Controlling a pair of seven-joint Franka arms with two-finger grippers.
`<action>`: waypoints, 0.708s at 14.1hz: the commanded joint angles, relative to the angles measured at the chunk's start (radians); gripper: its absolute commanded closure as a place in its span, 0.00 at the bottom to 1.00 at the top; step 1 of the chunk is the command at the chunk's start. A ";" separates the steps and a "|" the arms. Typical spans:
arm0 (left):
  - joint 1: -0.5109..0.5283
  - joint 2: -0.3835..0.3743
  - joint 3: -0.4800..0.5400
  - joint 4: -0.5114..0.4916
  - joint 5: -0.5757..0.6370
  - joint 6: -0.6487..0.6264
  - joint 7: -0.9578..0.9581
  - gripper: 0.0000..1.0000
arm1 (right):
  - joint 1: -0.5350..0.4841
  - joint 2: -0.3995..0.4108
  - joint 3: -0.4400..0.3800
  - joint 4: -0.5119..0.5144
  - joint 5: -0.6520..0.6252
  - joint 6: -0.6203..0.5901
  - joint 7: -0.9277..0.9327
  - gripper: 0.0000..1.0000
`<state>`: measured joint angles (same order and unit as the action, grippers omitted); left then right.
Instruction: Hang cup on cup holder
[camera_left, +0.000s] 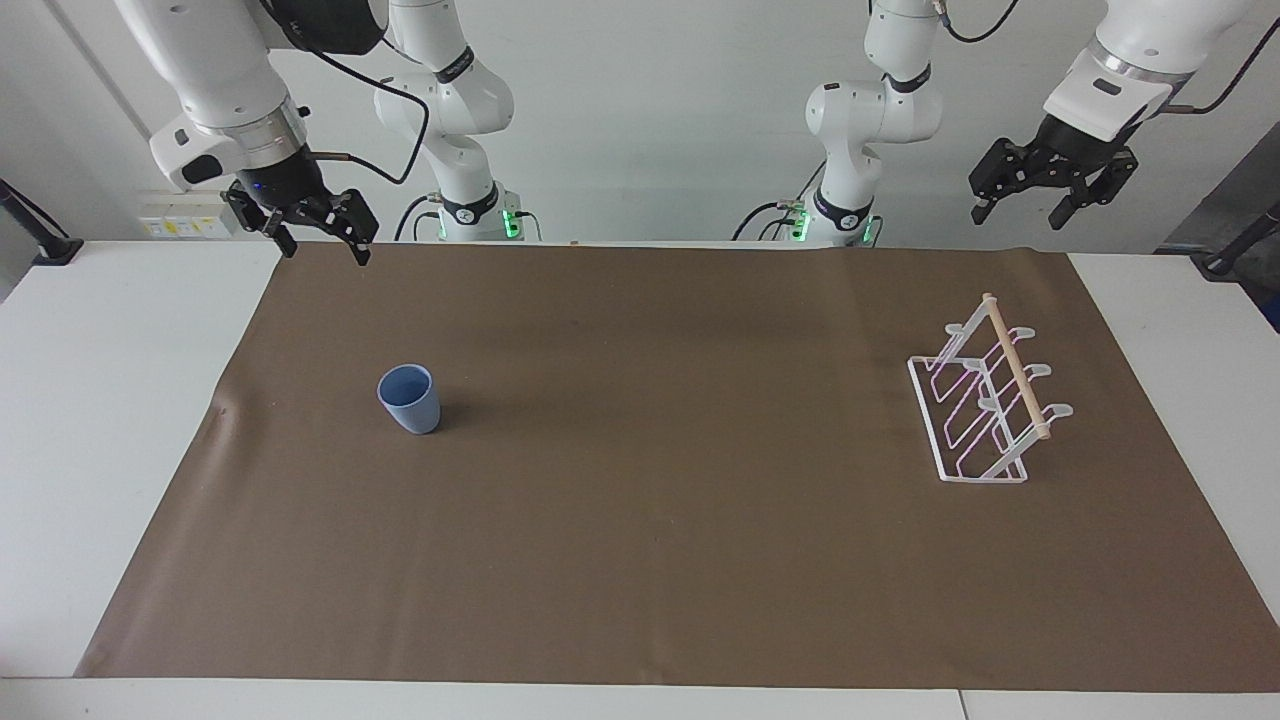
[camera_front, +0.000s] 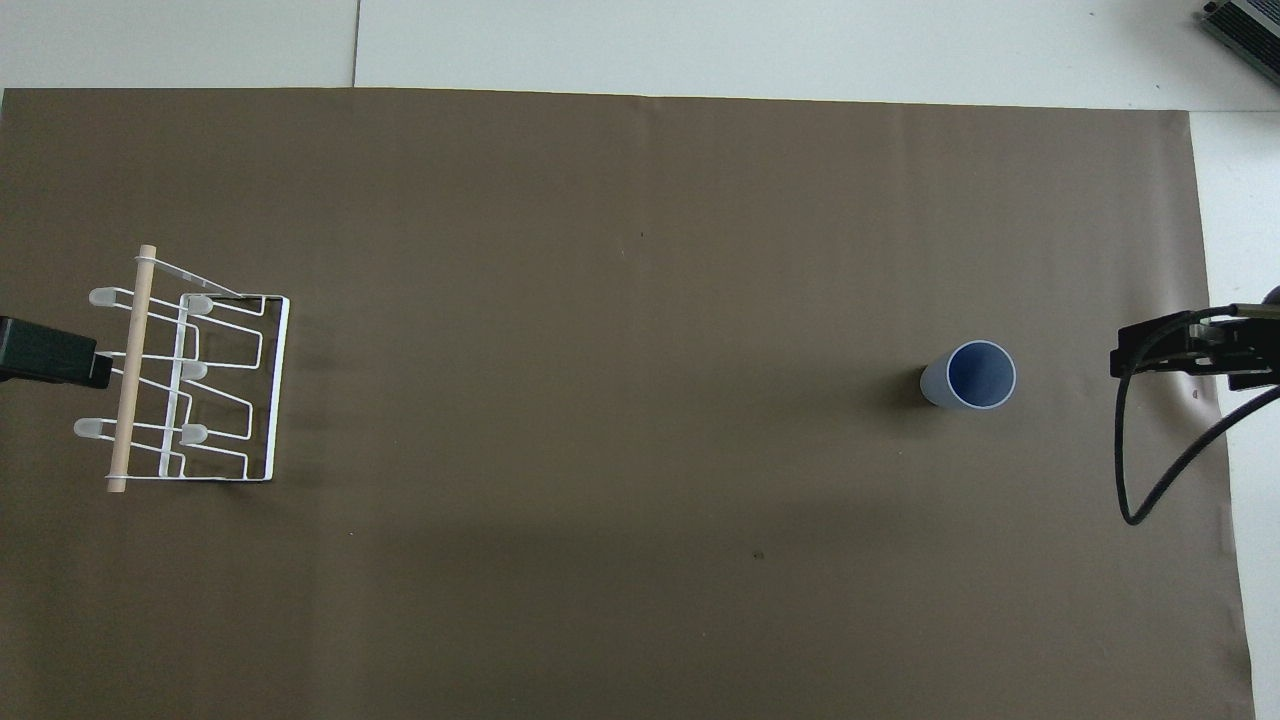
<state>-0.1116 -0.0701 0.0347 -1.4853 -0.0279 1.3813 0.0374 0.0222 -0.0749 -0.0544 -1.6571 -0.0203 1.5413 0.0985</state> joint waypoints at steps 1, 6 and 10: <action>-0.008 -0.023 -0.001 -0.020 0.017 -0.001 -0.010 0.00 | -0.007 -0.019 0.001 -0.018 0.002 0.005 -0.023 0.00; 0.003 -0.025 0.004 -0.018 0.016 -0.007 -0.007 0.00 | -0.007 -0.029 0.001 -0.044 0.003 0.023 0.004 0.00; 0.012 -0.025 0.008 -0.020 0.017 -0.007 -0.007 0.00 | -0.007 -0.034 -0.001 -0.059 0.002 0.053 -0.006 0.00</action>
<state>-0.1074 -0.0742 0.0466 -1.4853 -0.0267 1.3808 0.0375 0.0221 -0.0800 -0.0558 -1.6772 -0.0203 1.5650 0.0993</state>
